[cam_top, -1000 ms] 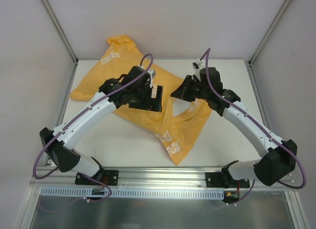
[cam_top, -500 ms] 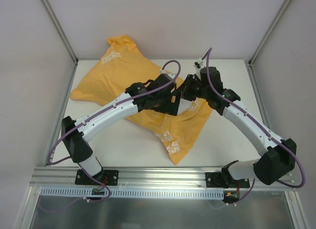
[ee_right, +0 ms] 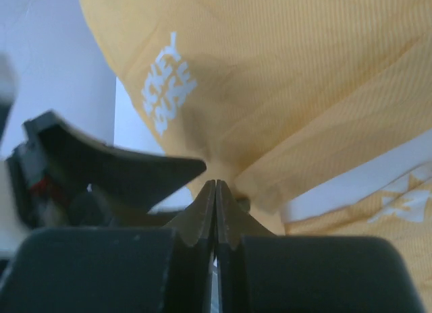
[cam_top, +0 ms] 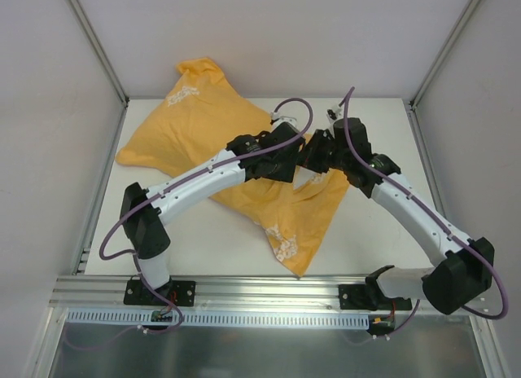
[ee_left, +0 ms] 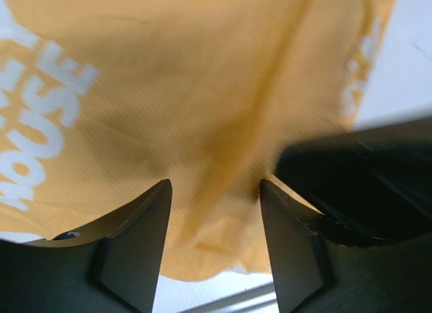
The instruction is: Remove the pillowcase from the pillow
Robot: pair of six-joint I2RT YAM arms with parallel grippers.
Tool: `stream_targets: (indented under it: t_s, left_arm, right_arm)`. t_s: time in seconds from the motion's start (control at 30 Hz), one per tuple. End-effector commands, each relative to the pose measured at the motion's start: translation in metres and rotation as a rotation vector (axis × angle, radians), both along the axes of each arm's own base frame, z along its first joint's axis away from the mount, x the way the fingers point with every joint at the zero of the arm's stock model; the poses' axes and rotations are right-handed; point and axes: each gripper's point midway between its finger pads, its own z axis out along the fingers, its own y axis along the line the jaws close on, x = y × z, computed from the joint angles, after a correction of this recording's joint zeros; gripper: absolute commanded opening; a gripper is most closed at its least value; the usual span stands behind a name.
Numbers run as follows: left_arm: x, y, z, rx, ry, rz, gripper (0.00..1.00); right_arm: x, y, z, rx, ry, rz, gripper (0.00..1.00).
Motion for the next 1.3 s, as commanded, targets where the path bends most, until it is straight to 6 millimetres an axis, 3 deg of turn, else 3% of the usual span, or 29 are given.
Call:
stream_targets:
  t_s: [0.0,0.2,0.33,0.47,0.53,0.57,0.6,0.67,0.7,0.8,0.9,1.03,1.07,1.23,1.27]
  left_arm:
    - [0.035,-0.005,0.006,-0.034,-0.109,0.106,0.56]
    - [0.029,-0.005,0.001,-0.067,-0.106,0.088,0.79]
    - [0.024,-0.006,0.002,-0.102,-0.107,0.068,0.79]
    - [0.018,0.000,-0.002,-0.101,-0.104,0.061,0.79]
    - [0.016,0.001,-0.002,-0.100,-0.101,0.047,0.79]
    - [0.013,0.003,-0.005,-0.093,-0.093,0.040,0.81]
    - [0.011,0.004,-0.003,-0.097,-0.095,0.034,0.83]
    - [0.006,0.005,-0.006,-0.094,-0.084,0.020,0.89]
    - [0.005,0.007,-0.005,-0.089,-0.090,0.011,0.89]
    - [-0.001,0.002,-0.001,-0.071,-0.116,-0.019,0.90]
    - [-0.005,-0.014,0.007,-0.042,-0.161,-0.076,0.94]
    - [-0.006,-0.042,0.019,0.004,-0.230,-0.156,0.99]
    - [-0.005,-0.047,0.010,0.041,-0.233,-0.170,0.99]
    - [0.011,-0.058,0.007,0.138,-0.286,-0.185,0.99]
    - [0.015,-0.061,-0.006,0.186,-0.284,-0.202,0.99]
  right_arm:
    - [-0.039,0.021,0.048,0.147,-0.057,0.136,0.01]
    - [-0.046,0.012,0.051,0.168,-0.058,0.115,0.01]
    - [-0.046,0.005,0.049,0.169,-0.055,0.095,0.01]
    - [-0.038,-0.021,0.039,0.159,-0.048,0.011,0.01]
    - [-0.033,-0.048,0.028,0.108,-0.033,-0.060,0.16]
    - [-0.033,-0.058,0.019,0.085,-0.015,-0.084,0.44]
    - [-0.034,-0.069,0.015,0.067,-0.015,-0.110,0.60]
    - [-0.034,-0.097,-0.006,0.023,0.023,-0.186,0.82]
    - [-0.039,-0.108,-0.009,0.010,0.031,-0.215,0.85]
    - [-0.041,-0.147,-0.028,-0.041,0.062,-0.329,0.90]
    - [-0.046,-0.168,-0.045,-0.061,0.102,-0.388,0.90]
    - [-0.052,-0.179,-0.051,-0.042,0.111,-0.419,0.90]
    - [-0.053,-0.180,-0.051,-0.045,0.110,-0.419,0.90]
    - [-0.060,-0.183,-0.054,-0.052,0.113,-0.426,0.91]
    - [-0.060,-0.182,-0.053,-0.047,0.114,-0.424,0.91]
